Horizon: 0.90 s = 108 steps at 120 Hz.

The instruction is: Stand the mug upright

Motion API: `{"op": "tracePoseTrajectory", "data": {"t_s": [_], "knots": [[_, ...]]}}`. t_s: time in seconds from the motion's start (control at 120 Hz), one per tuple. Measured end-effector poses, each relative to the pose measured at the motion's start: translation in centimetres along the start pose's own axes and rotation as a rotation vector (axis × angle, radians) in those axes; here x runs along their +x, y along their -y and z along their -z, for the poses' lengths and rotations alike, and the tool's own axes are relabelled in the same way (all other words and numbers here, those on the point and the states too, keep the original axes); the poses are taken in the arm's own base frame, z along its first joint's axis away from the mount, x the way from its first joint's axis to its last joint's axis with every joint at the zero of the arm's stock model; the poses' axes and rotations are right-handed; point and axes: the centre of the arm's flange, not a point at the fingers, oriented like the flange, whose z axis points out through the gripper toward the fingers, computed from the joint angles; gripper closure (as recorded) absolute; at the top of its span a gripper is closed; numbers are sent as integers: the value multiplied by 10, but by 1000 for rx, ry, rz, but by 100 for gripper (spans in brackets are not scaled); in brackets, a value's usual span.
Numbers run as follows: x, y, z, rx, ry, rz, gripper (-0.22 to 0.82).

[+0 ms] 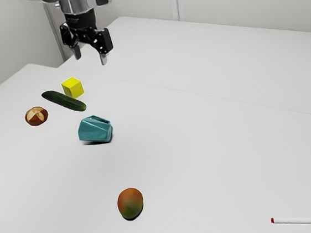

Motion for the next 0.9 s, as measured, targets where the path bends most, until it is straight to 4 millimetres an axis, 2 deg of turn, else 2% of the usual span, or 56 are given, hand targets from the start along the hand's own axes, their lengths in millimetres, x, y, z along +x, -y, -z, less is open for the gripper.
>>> {"op": "tracePoseTrajectory", "data": {"t_s": [0.175,0.367,0.5,0.567,0.683,0.9], "knots": [[2,-9,-2,-1,4,-12,0],[1,2,-10,-14,29,9,0],[1,10,-24,-44,65,28,0],[-2,25,-42,-79,103,57,0],[-15,65,-81,-152,135,113,0],[-32,142,-141,-348,81,189,0]]}}
